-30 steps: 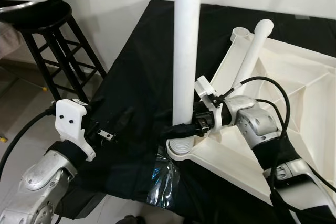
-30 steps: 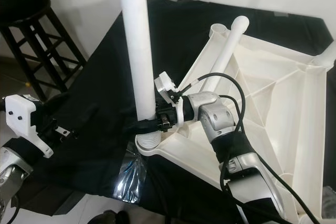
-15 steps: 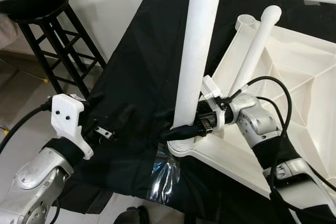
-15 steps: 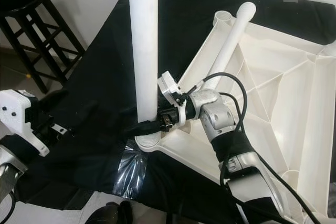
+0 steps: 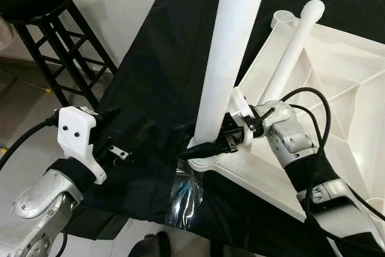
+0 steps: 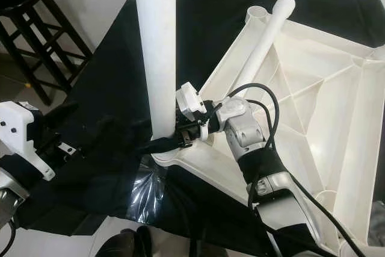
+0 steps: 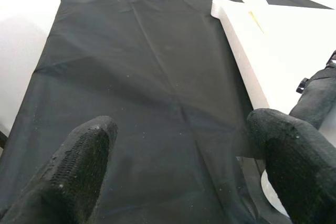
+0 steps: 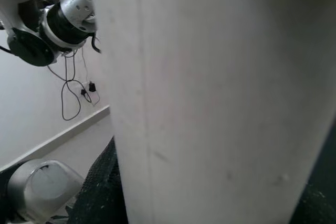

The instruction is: Building children table

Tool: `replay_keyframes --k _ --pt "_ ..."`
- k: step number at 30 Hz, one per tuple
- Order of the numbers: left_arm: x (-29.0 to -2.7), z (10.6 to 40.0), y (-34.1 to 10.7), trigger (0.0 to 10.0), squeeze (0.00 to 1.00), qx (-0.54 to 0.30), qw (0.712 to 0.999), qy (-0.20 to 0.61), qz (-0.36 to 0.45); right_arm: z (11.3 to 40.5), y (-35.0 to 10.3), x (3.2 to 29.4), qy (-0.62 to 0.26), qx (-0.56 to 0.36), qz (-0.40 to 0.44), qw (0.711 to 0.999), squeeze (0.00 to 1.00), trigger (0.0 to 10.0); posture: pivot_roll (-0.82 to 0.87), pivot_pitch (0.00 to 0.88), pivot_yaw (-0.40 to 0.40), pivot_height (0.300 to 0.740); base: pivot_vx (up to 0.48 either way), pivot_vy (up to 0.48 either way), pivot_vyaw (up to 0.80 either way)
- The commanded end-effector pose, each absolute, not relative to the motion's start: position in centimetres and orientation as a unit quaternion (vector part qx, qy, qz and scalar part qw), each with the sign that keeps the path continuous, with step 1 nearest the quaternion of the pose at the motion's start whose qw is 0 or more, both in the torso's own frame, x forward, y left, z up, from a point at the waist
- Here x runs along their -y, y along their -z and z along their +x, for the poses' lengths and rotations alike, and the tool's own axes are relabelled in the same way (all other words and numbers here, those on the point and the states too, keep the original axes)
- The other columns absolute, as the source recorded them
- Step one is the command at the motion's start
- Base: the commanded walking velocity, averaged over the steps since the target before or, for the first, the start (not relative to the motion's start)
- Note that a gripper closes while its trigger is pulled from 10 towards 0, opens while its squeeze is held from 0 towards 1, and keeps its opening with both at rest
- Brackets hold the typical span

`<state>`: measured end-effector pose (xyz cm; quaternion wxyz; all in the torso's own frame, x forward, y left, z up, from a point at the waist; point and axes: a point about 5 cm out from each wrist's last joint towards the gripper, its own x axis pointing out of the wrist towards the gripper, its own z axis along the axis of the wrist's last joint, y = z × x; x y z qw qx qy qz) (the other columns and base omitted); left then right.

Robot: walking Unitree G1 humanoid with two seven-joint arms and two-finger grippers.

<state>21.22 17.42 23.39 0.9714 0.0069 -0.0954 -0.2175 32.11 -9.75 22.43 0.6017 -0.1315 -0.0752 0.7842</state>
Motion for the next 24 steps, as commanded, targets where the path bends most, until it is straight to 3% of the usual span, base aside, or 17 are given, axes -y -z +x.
replay_keyframes --k 1,11,24 --pt "-17.4 20.8 -23.5 10.0 0.00 0.090 0.971 0.222 0.013 32.1 -20.1 10.1 -0.788 0.018 -0.130 0.602 0.00 10.0 0.07 0.345 -0.001 0.740 0.000 0.000 0.00" --pt "-17.2 20.4 -23.7 10.0 0.00 0.085 0.971 0.221 0.015 31.9 -21.4 8.2 -0.828 -0.006 -0.138 0.544 0.00 10.0 0.09 0.361 -0.010 0.740 0.000 0.000 0.00" --pt "-17.2 20.1 -23.9 10.0 0.00 0.081 0.972 0.221 0.016 31.5 -21.7 6.6 -0.845 0.009 -0.195 0.498 0.00 10.0 0.10 0.369 -0.010 0.740 0.000 0.000 0.00"
